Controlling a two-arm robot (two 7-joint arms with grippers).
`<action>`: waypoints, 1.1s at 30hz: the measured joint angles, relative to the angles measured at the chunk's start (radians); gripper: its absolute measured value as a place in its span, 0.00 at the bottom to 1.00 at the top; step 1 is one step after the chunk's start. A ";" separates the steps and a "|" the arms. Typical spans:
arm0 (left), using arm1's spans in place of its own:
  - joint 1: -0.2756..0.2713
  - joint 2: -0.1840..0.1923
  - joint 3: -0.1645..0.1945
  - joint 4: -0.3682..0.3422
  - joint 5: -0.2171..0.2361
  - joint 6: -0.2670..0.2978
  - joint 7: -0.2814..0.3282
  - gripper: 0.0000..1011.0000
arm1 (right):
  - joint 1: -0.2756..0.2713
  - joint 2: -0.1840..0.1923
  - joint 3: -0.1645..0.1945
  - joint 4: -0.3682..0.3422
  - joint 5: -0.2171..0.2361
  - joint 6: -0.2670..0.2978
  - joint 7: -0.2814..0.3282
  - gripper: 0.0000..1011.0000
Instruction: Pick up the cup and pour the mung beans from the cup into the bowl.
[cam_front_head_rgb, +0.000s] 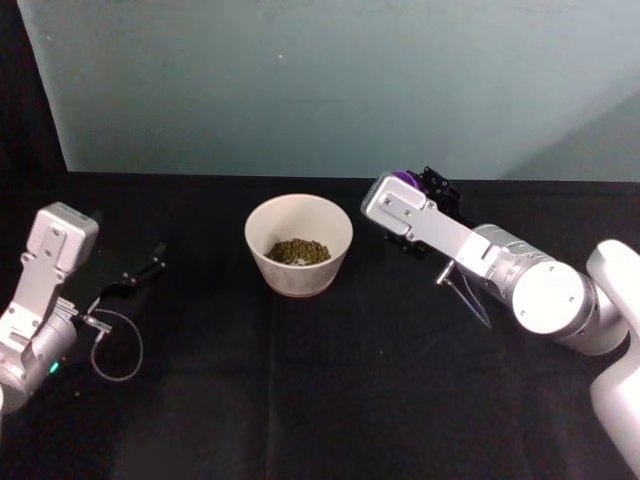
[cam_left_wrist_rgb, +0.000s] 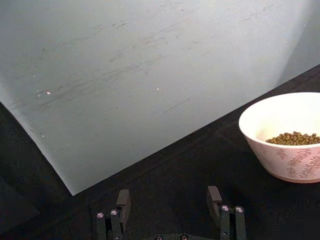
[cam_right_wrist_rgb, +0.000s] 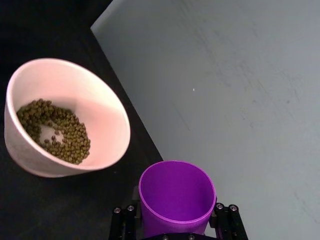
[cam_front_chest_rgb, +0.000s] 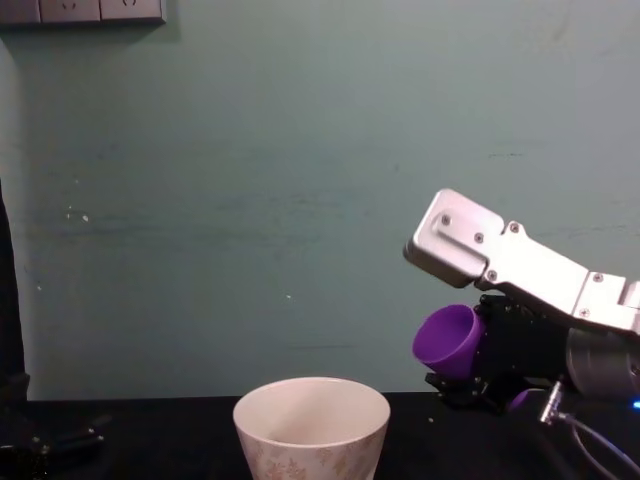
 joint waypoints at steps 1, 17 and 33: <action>0.000 0.000 0.000 0.000 0.000 0.000 0.000 1.00 | 0.002 0.003 -0.003 -0.002 -0.003 0.004 0.002 0.72; 0.000 0.000 0.000 0.000 0.000 0.000 0.000 1.00 | 0.000 -0.002 0.003 0.000 0.002 -0.004 0.000 0.72; 0.000 0.000 0.000 0.000 0.000 0.000 0.000 1.00 | -0.056 -0.028 0.109 0.050 0.254 -0.108 -0.015 0.72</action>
